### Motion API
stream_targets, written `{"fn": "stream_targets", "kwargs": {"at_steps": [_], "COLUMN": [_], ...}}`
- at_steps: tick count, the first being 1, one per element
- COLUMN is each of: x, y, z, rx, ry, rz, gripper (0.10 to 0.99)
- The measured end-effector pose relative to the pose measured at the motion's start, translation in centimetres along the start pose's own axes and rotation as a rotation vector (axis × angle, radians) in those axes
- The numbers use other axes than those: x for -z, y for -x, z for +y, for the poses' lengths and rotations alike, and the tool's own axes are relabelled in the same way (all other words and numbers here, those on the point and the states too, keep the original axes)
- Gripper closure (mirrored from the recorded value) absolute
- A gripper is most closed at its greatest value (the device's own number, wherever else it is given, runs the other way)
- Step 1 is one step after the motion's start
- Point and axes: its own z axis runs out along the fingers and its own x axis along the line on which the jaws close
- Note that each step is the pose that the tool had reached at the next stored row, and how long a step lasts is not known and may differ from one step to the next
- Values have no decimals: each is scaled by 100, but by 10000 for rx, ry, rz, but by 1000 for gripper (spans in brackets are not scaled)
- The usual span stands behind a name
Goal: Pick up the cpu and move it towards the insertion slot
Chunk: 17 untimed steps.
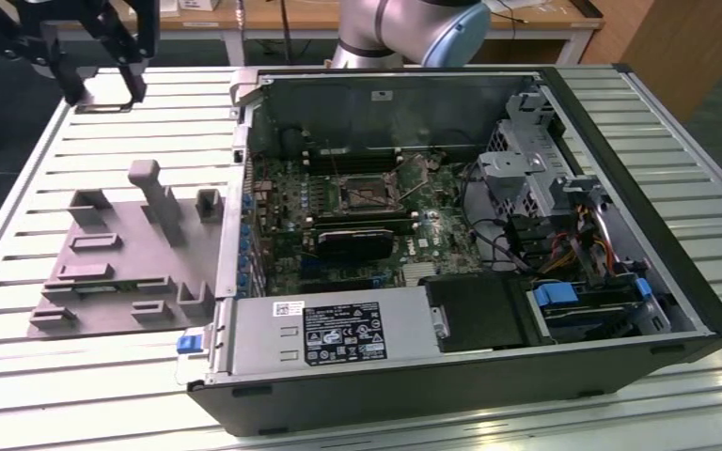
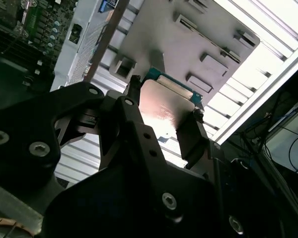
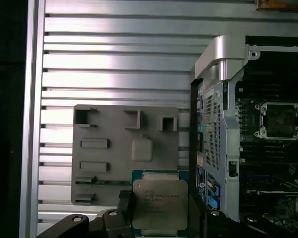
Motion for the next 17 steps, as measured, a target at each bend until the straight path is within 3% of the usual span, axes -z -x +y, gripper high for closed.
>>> {"fn": "stream_targets", "kwargs": {"at_steps": [17], "x": [-2], "y": [749], "z": [-4], "rx": [-6], "ry": [0], "rz": [156], "gripper": [545]}}
